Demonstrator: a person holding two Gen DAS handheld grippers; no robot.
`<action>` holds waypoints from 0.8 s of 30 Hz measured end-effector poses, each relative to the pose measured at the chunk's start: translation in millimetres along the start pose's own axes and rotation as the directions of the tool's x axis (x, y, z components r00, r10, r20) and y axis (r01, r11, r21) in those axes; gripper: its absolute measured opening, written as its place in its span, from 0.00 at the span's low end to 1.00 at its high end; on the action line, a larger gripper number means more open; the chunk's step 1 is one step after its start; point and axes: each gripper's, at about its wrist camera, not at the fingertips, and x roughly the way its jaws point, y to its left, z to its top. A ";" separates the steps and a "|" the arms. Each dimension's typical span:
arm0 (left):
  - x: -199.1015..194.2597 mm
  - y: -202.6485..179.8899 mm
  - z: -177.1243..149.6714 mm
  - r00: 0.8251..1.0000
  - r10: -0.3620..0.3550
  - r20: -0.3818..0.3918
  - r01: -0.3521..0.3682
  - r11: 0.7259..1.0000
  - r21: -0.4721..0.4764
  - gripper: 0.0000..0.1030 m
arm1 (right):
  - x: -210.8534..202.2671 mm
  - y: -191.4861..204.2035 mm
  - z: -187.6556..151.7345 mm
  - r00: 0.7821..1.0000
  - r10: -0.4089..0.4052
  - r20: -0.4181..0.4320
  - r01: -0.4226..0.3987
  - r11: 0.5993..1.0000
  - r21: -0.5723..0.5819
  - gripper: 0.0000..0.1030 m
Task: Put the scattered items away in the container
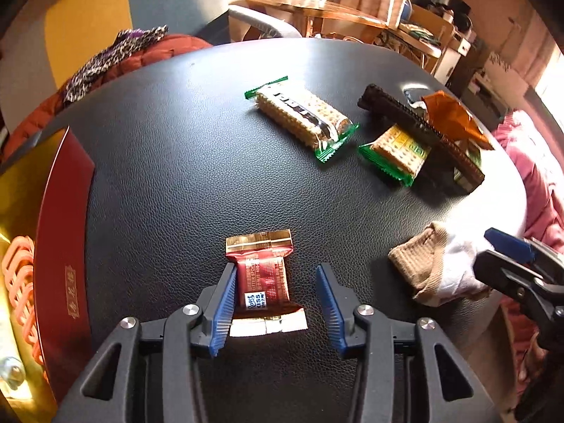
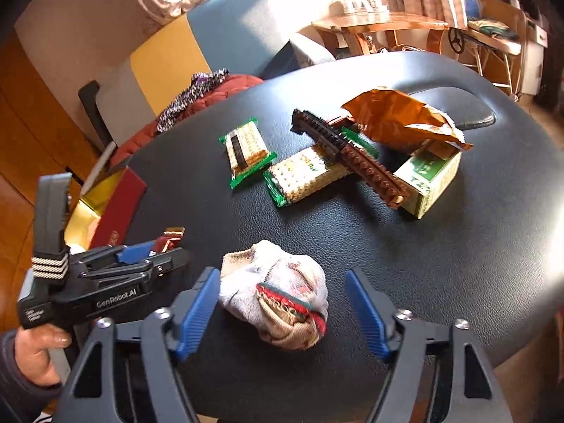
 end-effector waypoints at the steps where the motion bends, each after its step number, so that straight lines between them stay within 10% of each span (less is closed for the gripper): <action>1: 0.1 -0.4 0.0 1.000 0.008 0.005 -0.008 1.000 0.005 0.45 | 3.8 1.9 0.7 1.000 -0.003 -0.007 0.003 1.000 -0.006 0.71; 14: -14.8 11.0 -21.5 0.998 0.007 0.060 -0.008 1.000 0.018 0.29 | 28.3 30.4 -12.8 0.989 -0.142 -0.037 0.134 0.979 -0.154 0.48; 24: -8.6 12.3 -11.4 0.996 -0.070 0.054 0.072 0.997 -0.040 0.40 | 30.8 44.0 -24.0 0.988 -0.152 -0.028 0.146 0.977 -0.157 0.67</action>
